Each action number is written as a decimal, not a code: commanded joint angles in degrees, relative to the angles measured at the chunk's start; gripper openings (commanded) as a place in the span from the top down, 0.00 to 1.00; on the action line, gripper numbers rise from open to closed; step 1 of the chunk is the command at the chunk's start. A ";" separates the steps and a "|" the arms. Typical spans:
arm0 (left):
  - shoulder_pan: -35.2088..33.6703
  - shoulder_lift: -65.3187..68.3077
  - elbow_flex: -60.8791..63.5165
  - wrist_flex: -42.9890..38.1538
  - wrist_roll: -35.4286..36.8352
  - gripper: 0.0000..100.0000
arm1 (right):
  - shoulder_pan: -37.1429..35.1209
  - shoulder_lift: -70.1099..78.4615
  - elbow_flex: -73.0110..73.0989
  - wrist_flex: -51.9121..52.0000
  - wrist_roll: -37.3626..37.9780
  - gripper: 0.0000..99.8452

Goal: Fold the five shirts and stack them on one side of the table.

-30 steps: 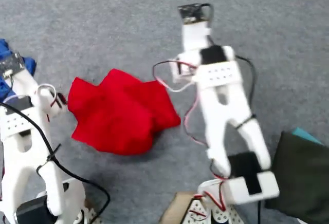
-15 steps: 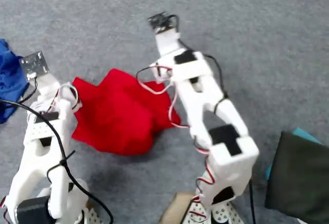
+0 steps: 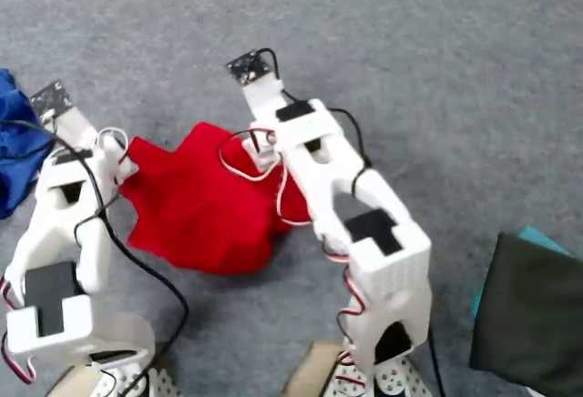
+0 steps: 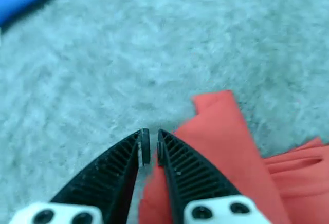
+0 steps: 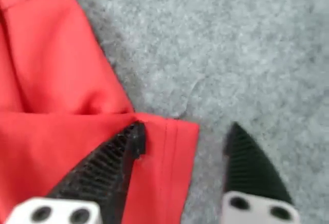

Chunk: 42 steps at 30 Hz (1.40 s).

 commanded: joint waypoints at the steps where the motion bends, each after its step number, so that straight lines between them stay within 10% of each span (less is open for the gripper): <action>1: 1.32 0.57 -4.75 0.62 2.29 0.96 | -0.57 0.66 -4.35 0.26 0.00 0.89; 42: -4.40 0.48 -5.27 0.70 8.26 0.95 | 38.55 -0.66 -8.84 -18.64 -14.59 0.98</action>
